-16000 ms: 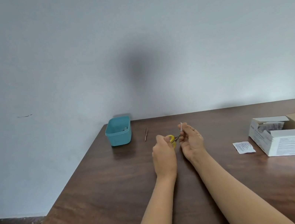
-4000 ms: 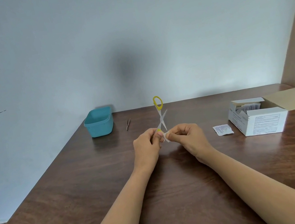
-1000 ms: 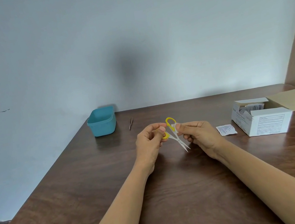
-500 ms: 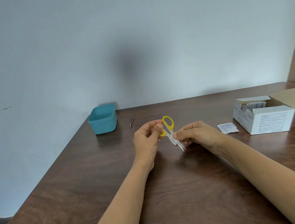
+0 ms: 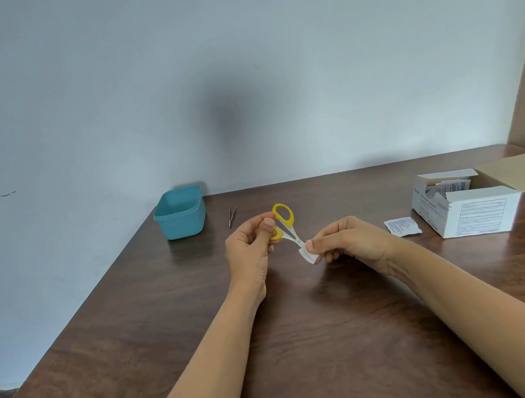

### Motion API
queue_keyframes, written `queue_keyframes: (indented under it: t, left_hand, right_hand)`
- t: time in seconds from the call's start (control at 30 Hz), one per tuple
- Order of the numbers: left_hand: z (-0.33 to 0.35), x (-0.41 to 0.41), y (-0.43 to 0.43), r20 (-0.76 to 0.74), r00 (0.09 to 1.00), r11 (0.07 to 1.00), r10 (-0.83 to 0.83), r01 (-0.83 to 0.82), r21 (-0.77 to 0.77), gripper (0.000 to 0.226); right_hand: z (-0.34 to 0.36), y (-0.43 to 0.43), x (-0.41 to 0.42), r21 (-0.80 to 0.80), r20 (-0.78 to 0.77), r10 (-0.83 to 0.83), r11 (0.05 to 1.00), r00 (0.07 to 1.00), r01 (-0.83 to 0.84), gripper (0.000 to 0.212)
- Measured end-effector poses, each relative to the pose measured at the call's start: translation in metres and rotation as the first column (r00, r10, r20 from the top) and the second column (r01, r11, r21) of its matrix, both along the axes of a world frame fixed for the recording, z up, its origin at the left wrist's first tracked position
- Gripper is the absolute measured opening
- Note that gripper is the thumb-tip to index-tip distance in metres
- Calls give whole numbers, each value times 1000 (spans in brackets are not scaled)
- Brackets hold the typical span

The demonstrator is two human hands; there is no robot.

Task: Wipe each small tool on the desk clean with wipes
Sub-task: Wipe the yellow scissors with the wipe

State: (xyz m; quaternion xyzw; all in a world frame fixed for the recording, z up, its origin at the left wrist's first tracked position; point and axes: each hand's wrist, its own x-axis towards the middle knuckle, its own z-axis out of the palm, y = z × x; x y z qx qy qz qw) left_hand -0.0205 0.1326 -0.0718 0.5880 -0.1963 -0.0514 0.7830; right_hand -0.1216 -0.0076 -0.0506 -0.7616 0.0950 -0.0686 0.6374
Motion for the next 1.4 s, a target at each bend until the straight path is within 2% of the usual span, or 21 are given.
queue_keyframes:
  t: [0.27,0.5,0.7,0.83,0.97,1.2,1.4]
  left_hand:
    - [-1,-6,-4,30,999,998,-26,24,57,10]
    - [2,4,4,-28,999,999,21,-23,-42,6]
    - [2,1,1,-52,999,999,-16,13,-51,6]
    - [2,0,0,-11,999,999,-35,34,-22,6]
    - [0,-4,-2,33,998,997,-61,60,43,8]
    - [-3,-13,-9,55,994,994,-92,88,67,8]
    - [-5,-12,-11,50,995,994,-89,86,70,4]
  right_hand:
    - [-2,1,1,46,4,-40,998,999,40,9]
    - [3,2,-2,-29,-26,53,998,998,-54,15]
    - [4,-2,-2,8,-25,49,999,999,-49,23]
    - [3,-3,0,5,-32,48,999,998,-48,22]
    - [1,-2,1,29,-3,2,1000,1000,-2,14]
    - [-7,-8,6,137,38,-76,988,996,70,8]
    - [-14,-5,10,169,126,-202,969,971,179,25]
